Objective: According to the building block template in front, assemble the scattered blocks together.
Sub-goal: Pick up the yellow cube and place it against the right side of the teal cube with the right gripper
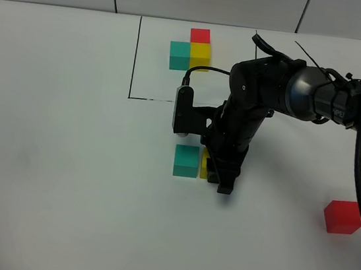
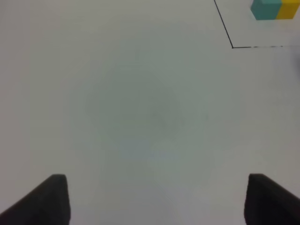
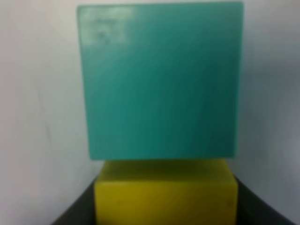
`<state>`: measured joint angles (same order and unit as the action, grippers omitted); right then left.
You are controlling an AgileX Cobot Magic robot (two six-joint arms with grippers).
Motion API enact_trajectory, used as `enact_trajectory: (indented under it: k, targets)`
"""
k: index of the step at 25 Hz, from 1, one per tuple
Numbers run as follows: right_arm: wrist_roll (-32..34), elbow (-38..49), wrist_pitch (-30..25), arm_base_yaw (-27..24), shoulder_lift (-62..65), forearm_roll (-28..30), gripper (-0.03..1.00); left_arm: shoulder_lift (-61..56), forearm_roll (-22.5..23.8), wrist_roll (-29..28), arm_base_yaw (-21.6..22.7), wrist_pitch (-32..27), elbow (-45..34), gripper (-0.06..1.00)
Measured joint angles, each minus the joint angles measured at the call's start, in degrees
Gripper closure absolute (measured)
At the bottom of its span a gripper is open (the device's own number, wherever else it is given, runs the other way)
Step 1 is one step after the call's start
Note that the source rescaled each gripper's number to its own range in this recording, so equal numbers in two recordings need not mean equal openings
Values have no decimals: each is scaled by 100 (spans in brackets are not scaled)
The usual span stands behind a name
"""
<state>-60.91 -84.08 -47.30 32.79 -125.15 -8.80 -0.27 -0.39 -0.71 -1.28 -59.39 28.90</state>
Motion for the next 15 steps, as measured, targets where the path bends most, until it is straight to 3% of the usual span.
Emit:
enact_trajectory:
  k: [15]
  targets:
    - [-68, 0, 22, 10, -7, -43, 95, 0, 0, -5, 0, 0, 0, 15]
